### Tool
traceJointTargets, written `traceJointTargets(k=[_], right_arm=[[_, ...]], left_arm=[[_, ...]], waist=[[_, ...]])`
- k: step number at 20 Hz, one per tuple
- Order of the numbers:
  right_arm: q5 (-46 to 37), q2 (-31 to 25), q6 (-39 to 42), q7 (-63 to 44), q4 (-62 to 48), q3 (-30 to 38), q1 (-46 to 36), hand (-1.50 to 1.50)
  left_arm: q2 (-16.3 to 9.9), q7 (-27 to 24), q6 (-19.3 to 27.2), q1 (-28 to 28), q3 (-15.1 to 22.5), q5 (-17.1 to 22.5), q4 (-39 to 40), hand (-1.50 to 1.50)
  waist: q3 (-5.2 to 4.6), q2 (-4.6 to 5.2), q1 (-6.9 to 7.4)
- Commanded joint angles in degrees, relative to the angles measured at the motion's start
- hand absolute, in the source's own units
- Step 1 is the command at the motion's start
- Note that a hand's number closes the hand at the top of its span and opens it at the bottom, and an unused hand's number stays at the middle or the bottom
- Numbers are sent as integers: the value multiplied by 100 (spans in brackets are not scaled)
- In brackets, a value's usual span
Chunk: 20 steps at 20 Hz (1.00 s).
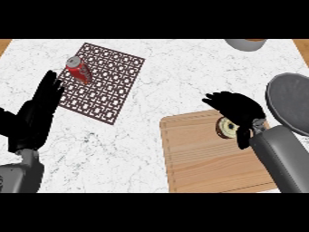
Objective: Pick the cupcake from the cutting board and place it in the pan
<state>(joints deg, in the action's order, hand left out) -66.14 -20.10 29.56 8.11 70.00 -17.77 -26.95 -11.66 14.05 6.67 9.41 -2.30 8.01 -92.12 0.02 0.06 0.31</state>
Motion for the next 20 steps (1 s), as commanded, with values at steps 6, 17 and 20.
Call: traceJointTargets(k=[6,17,20], right_arm=[[-401,425,-417,568,-857,-46,-277,150],[-435,603,-843,1118,-999,350,-108,150],[-444,855,-780,849,-721,427,-102,150]], left_arm=[[116,-177,-102,-26,-116,-107,128,0],[-40,325,-296,64,-352,15,-245,0],[296,-230,-214,-146,-158,-202,71,0]], waist=[[-1,4,16],[-1,-12,-17],[-2,-11,-25]])
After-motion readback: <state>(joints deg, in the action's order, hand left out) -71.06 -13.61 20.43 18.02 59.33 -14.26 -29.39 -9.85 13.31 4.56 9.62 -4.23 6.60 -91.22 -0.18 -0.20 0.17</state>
